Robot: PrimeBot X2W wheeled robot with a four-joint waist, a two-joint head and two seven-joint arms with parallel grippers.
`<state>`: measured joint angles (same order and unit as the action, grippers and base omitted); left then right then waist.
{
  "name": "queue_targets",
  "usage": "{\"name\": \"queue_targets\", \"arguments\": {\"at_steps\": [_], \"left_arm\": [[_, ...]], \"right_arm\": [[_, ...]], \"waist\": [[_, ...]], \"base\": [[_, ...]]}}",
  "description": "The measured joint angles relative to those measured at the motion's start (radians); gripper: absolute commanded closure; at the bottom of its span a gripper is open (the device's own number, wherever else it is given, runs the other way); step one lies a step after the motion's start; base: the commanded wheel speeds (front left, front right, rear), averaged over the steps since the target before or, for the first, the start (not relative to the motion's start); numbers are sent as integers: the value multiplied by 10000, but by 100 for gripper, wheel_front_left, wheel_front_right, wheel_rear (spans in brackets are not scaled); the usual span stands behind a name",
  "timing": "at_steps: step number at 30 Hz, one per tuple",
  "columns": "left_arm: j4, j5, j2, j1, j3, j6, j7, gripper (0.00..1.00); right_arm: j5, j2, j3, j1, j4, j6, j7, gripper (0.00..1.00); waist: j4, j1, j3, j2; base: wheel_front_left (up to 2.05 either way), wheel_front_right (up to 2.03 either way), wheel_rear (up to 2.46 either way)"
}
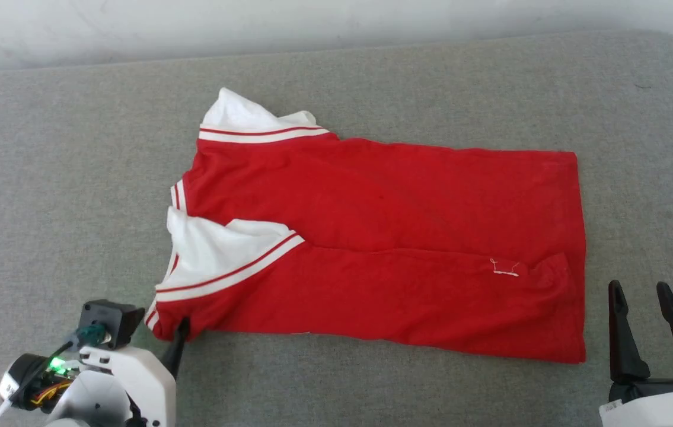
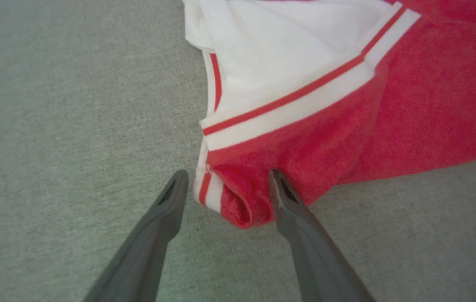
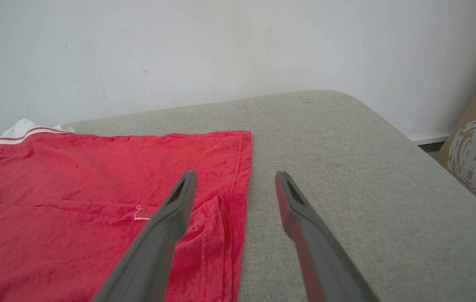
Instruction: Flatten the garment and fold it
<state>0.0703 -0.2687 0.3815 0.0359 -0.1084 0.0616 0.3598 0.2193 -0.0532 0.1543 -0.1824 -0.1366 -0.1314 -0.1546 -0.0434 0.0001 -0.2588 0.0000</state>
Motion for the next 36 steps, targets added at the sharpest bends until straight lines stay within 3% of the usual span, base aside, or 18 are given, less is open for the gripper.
{"name": "queue_targets", "arguments": {"at_steps": [3, 4, 5, 6, 15, 21, 28, 35, 36], "left_arm": [[-35, -251, 6, -36, -40, 8, 462, 0], [-48, -422, -2, -54, -56, 56, 660, 42], [-50, -552, 12, -96, -65, 92, 823, 97], [-71, -644, 19, -171, -77, 104, 955, 100], [-136, -1087, -194, -180, -86, 128, 922, 100], [-56, -1104, -366, -17, -157, 27, 706, 100], [36, -1103, -481, -277, -366, -8, 564, 100], [25, -1101, -485, -657, -447, -4, 443, 100], [25, -1101, -485, -679, -451, -4, 435, 100]], "right_arm": [[8, 0, 2, 1, 21, 0, -8, 0], [6, 0, 4, 6, 38, 0, -36, 0], [6, 0, 4, 18, 52, 0, -44, 0], [6, 0, -2, 36, 63, 0, -44, 0], [-194, -278, -343, 499, -401, 0, 940, 0], [483, -704, 132, 659, -546, 2, 4130, 0], [675, -518, 150, 576, -378, 0, 7001, 0], [725, -257, 228, 599, -88, 0, 7528, 0], [723, -247, 255, 616, -63, 0, 7543, 56]], "waist": [[-53, 0, -44, 0], [-75, 0, -63, 0], [-95, -1, -79, 0], [-109, -1, -89, 0], [-112, 0, 138, 0], [71, -1, 233, 0], [355, 0, -169, 0], [590, -1, -600, 0], [614, -1, -641, 0]], "base": [[0, 0, 0], [0, 0, 0], [0, 0, 0], [0, 0, 0], [0, 0, 0], [0, 0, 0], [0, 0, 0], [0, 0, 0], [0, 0, 0]]}}
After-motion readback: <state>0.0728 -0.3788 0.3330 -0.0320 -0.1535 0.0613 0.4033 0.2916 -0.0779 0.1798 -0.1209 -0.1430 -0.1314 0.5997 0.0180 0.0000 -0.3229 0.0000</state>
